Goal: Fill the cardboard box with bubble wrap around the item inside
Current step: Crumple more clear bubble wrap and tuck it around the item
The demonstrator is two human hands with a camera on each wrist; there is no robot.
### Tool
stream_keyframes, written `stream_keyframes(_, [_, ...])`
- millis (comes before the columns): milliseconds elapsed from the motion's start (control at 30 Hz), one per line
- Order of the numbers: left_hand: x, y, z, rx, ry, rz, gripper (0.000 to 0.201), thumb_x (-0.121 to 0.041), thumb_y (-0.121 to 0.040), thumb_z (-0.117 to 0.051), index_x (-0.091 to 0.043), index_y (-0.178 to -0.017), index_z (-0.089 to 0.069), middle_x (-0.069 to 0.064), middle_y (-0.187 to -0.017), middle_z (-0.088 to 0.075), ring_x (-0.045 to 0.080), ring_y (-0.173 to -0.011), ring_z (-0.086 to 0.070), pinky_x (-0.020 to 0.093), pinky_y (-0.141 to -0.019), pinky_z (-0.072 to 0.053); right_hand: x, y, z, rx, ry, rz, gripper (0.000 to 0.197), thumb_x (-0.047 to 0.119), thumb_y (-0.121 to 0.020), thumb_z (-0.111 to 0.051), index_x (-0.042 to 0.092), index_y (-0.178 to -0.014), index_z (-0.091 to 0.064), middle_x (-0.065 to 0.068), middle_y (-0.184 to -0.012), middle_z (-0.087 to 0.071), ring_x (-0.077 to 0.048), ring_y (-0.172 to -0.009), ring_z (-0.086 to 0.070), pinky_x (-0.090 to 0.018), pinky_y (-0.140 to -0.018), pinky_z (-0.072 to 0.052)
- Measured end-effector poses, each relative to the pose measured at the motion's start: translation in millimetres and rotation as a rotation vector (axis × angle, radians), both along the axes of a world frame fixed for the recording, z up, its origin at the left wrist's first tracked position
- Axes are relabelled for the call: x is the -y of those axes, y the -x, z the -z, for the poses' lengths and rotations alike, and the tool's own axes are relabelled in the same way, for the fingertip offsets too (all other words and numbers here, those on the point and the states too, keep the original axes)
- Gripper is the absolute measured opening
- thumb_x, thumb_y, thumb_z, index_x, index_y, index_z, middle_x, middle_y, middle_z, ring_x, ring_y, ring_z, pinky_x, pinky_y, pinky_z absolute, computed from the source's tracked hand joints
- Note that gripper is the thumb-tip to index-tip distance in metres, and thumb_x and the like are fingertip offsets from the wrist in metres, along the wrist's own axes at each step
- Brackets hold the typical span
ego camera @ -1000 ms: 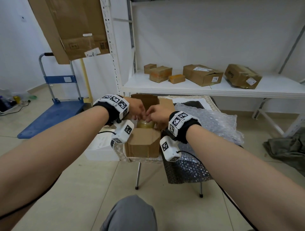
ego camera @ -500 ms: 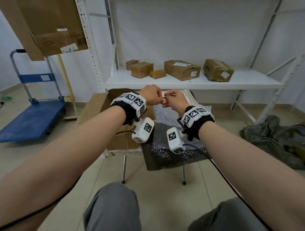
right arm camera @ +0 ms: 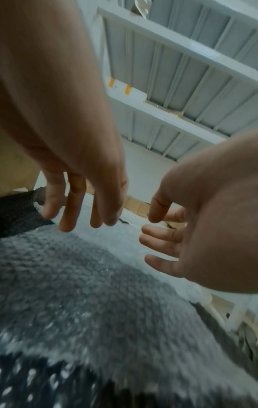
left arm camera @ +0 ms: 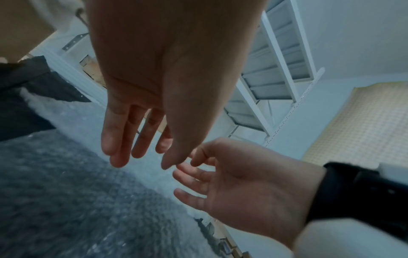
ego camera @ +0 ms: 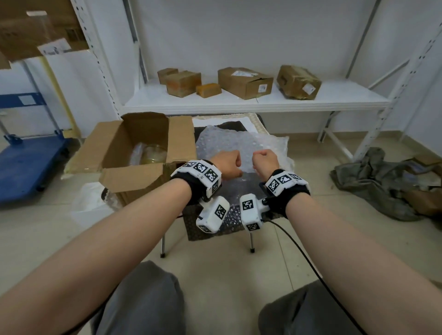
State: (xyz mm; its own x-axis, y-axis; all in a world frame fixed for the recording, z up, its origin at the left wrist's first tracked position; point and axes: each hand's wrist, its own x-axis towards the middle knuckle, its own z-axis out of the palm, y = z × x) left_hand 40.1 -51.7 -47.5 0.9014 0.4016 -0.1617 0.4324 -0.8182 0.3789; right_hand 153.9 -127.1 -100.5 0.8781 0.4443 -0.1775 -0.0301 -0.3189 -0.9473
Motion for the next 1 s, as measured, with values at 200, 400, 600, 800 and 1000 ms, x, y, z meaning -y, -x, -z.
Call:
stream_keyframes(200, [-13.2,-12.8,41.7,-0.120,-0.094,0.032,0.048,-0.032,-0.090,-0.065,-0.015,-0.133,-0.054,0.014,-0.151,-0.029,0.033,-0.136,-0.034,0.038,-0.111,-0.032,15.2,12.5,5.2,-0.208,0.024,-0.060,0.028,0.009,-0.097,-0.044,0.021,-0.071,-0.041,-0.002,-0.079,-0.048,-0.022,-0.090,-0.053,-0.039,-0.090,-0.054])
stream_keyframes(400, [-28.7,-38.8,58.3,-0.280,-0.153,0.113,0.042,-0.036,-0.091,-0.055,-0.029,-0.133,-0.057,0.002,-0.163,-0.001,0.037,-0.148,0.000,0.054,-0.117,-0.017,-2.9,7.3,26.1,-0.333,-0.152,0.117,0.010,0.012,-0.099,-0.043,0.012,-0.105,-0.051,-0.006,-0.081,-0.051,-0.022,-0.079,-0.057,-0.038,-0.085,-0.056])
stream_keyframes(600, [-31.4,-40.1,73.4,0.049,-0.052,0.015,0.031,-0.027,-0.090,-0.059,-0.014,-0.117,-0.064,0.009,-0.128,-0.057,0.029,-0.124,-0.047,0.045,-0.107,-0.038,5.2,4.1,35.2,-0.309,-0.360,0.250,0.043,-0.008,-0.094,-0.026,0.009,-0.080,-0.062,-0.015,-0.100,-0.065,-0.026,-0.098,-0.064,-0.037,-0.091,-0.057])
stream_keyframes(800, [-34.9,-25.0,73.5,0.415,0.202,-0.127,0.015,-0.008,-0.082,-0.073,-0.013,-0.097,-0.074,0.002,-0.106,-0.072,0.015,-0.103,-0.065,0.026,-0.096,-0.048,12.7,2.4,45.3,-0.434,-0.678,0.434,0.021,-0.004,-0.094,-0.032,0.005,-0.096,-0.051,-0.024,-0.110,-0.060,-0.034,-0.101,-0.068,-0.042,-0.091,-0.058])
stream_keyframes(1000, [-27.2,-15.6,81.0,0.513,0.274,-0.094,0.035,-0.002,-0.077,-0.075,-0.016,-0.098,-0.050,0.005,-0.083,-0.062,0.014,-0.070,-0.055,0.027,-0.069,-0.048,13.1,8.8,42.3,-0.470,-0.668,0.298,0.059,0.034,-0.085,-0.070,0.019,-0.129,-0.034,-0.013,-0.123,-0.055,-0.031,-0.107,-0.066,-0.042,-0.090,-0.058])
